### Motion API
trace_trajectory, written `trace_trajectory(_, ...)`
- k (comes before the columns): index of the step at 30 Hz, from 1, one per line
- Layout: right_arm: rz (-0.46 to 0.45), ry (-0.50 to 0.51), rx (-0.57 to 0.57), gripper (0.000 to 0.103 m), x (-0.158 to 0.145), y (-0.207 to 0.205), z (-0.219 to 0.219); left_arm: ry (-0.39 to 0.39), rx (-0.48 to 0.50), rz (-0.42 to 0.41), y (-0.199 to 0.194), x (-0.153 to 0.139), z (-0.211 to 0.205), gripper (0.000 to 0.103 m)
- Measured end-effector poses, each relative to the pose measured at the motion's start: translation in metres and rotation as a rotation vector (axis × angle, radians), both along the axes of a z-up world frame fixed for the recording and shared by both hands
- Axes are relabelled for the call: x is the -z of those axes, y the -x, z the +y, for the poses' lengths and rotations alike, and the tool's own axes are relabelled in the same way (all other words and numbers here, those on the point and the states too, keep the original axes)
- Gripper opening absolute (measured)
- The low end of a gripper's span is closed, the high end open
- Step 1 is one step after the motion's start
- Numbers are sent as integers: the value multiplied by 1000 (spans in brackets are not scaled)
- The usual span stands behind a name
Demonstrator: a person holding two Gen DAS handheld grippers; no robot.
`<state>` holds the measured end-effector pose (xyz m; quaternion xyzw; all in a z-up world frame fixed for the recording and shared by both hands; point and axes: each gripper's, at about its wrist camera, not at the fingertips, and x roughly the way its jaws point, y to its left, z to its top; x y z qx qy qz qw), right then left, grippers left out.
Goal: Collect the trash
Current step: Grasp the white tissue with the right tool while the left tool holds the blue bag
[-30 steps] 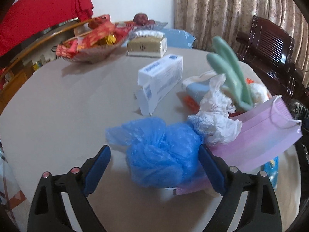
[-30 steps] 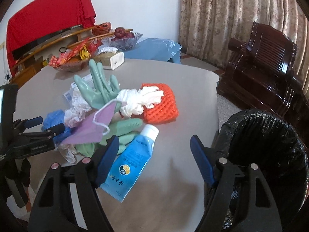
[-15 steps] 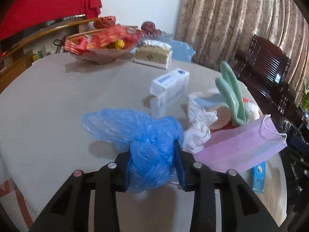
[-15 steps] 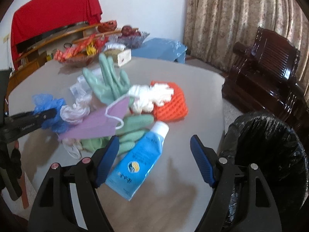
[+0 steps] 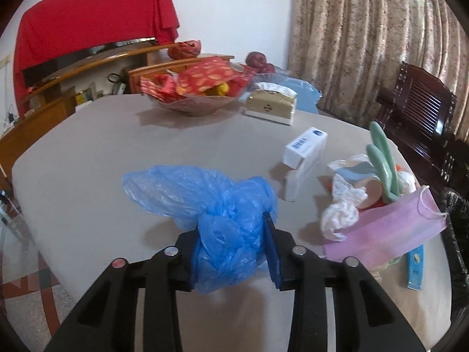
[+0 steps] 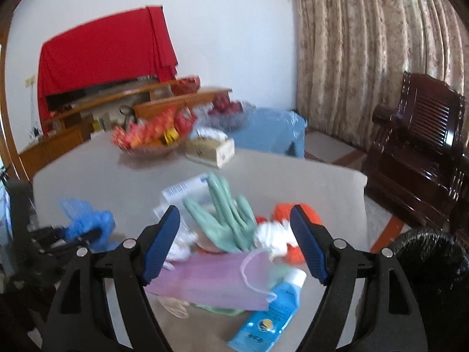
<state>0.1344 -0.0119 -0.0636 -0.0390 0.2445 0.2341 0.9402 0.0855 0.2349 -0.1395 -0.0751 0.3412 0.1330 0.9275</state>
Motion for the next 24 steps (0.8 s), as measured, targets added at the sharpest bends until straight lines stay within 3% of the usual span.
trace_trajectory(6,52,40,-57,81,14,-6,24,3,-14,-2,1,1,8,36)
trace_trajectory(16,242,108,-98,78,88,-38,85,-14,-27,9,3,6,13,36)
trace_trajectory(24,266,160,-91,76,102,-38,103,-9,-51,32,8,12,22,36)
